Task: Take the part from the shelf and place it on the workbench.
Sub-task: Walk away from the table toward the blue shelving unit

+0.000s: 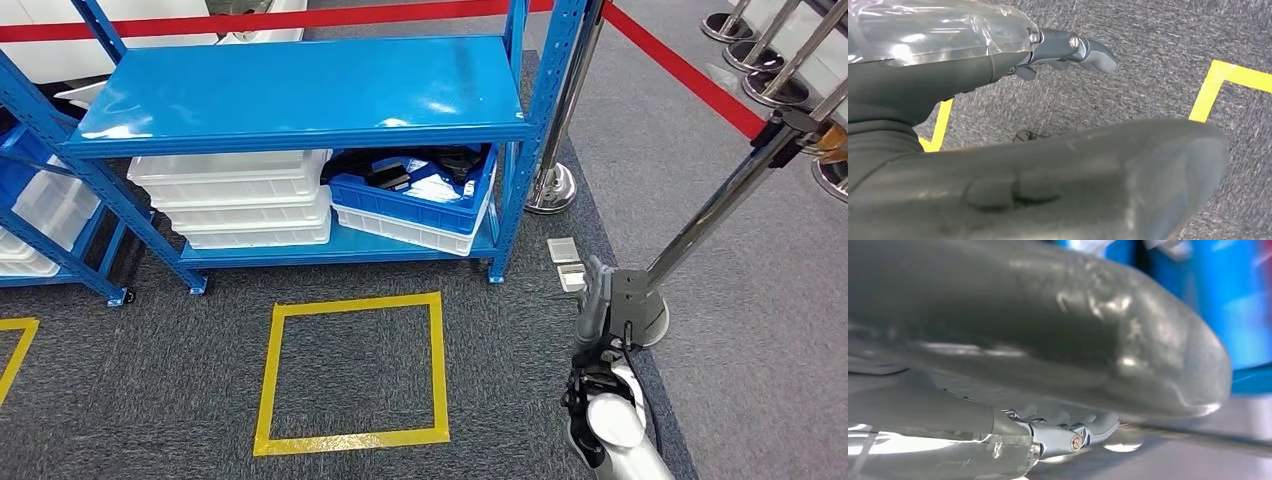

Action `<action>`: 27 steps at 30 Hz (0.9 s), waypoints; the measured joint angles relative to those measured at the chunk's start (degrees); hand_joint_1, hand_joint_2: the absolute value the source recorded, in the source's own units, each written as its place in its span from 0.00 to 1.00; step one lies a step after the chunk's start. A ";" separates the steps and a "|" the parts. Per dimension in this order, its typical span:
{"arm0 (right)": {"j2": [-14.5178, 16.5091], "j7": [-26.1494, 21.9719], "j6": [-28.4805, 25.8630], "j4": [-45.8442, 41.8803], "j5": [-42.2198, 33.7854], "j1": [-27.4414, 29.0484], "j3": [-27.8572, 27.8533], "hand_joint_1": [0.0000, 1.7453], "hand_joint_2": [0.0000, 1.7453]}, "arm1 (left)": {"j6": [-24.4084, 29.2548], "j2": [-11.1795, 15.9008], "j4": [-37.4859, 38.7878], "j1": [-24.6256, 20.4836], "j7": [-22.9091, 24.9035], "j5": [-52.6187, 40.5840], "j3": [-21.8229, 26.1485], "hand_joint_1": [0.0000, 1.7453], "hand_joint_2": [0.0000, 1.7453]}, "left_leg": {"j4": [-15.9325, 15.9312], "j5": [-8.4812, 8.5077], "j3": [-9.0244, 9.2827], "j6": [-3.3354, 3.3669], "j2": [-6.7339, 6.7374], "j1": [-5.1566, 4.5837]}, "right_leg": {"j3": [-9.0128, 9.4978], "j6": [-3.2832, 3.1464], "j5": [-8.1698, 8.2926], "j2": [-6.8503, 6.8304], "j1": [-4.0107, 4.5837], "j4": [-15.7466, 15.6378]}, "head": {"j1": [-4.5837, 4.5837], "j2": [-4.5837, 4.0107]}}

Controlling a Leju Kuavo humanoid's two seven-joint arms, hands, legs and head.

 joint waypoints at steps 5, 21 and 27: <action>-0.75 -0.07 -0.14 9.36 -4.34 3.68 -5.07 0.00 0.00 | 0.00 0.00 0.01 -0.10 0.90 -2.30 -0.01 0.00 0.00 | 0.00 -0.04 0.02 -0.03 0.02 0.00 | 0.01 0.00 -0.01 0.01 0.00 0.00 | 0.00 0.00; 0.21 13.05 11.98 46.34 13.66 -0.29 -6.88 0.00 0.00 | -0.35 -0.07 0.02 -0.41 2.41 -2.75 -0.02 0.00 0.75 | -0.03 -0.09 0.20 -0.09 0.09 0.13 | 0.15 -0.06 -0.06 0.16 0.14 -0.01 | 0.01 0.00; 3.45 19.03 21.50 63.87 13.20 -3.84 -0.46 0.00 0.00 | -0.96 -0.08 0.02 -0.86 3.37 -2.77 -0.05 0.00 1.00 | -0.05 -0.09 0.25 -0.09 0.09 0.14 | 0.18 -0.12 -0.09 0.16 0.15 0.00 | -0.01 0.00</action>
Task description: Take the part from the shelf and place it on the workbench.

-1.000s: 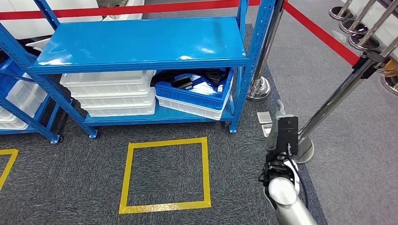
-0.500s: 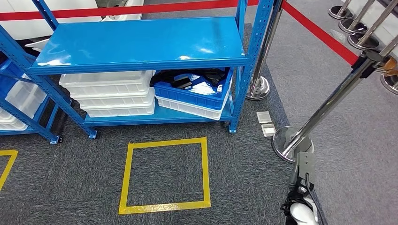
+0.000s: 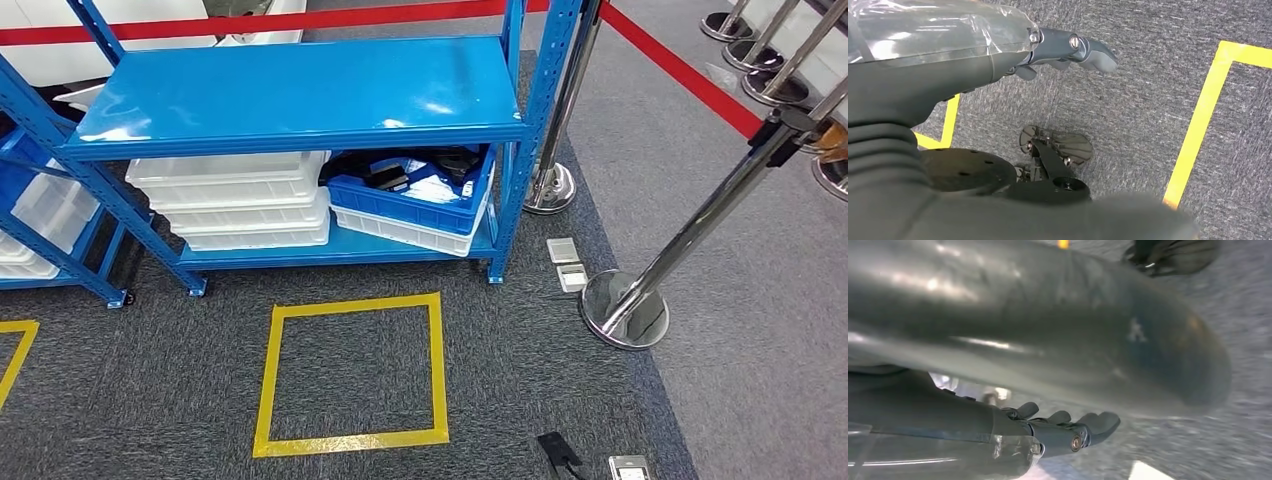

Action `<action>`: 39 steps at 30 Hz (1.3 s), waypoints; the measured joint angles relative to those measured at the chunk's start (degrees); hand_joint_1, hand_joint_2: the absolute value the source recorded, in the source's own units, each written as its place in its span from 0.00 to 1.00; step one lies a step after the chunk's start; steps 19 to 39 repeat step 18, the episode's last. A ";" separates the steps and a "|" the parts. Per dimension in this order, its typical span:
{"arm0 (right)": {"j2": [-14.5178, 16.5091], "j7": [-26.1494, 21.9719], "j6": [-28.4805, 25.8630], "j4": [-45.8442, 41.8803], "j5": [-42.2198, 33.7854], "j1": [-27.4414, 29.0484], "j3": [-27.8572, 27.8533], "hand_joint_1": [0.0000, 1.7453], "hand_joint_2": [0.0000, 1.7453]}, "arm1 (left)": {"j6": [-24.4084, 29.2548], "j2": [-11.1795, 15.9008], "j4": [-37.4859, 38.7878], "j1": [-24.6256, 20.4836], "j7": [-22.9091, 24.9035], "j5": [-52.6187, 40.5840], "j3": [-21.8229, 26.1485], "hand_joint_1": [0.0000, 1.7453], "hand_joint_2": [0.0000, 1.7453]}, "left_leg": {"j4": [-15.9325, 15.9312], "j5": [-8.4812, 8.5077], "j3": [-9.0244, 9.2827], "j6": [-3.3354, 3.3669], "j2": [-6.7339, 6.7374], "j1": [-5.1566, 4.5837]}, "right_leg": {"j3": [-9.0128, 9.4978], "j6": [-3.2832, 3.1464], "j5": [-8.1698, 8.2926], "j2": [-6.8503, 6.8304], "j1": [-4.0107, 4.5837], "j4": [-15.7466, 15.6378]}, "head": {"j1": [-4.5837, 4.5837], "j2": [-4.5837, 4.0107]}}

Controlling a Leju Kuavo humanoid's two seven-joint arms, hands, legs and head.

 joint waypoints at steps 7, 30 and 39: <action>1.83 -1.64 -0.44 9.13 -0.23 -2.03 4.20 0.00 0.00 | 0.10 -0.23 0.01 -0.57 0.69 0.00 -0.04 0.00 1.00 | -0.02 -0.02 0.05 -0.03 0.02 0.02 | 0.04 -0.08 -0.05 0.03 0.02 0.00 | 0.01 0.00; 3.48 -4.62 -0.91 15.17 -0.78 -3.09 9.22 0.00 0.00 | 0.21 -0.34 0.03 -1.25 1.34 0.00 -0.08 0.00 1.00 | -0.02 -0.02 0.10 -0.03 0.03 0.01 | 0.09 -0.08 -0.05 0.06 0.01 0.00 | 0.02 0.00; 3.48 -4.62 -0.91 15.17 -0.78 -3.09 9.22 0.00 0.00 | 0.21 -0.34 0.03 -1.25 1.34 0.00 -0.08 0.00 1.00 | -0.02 -0.02 0.10 -0.03 0.03 0.01 | 0.09 -0.08 -0.05 0.06 0.01 0.00 | 0.02 0.00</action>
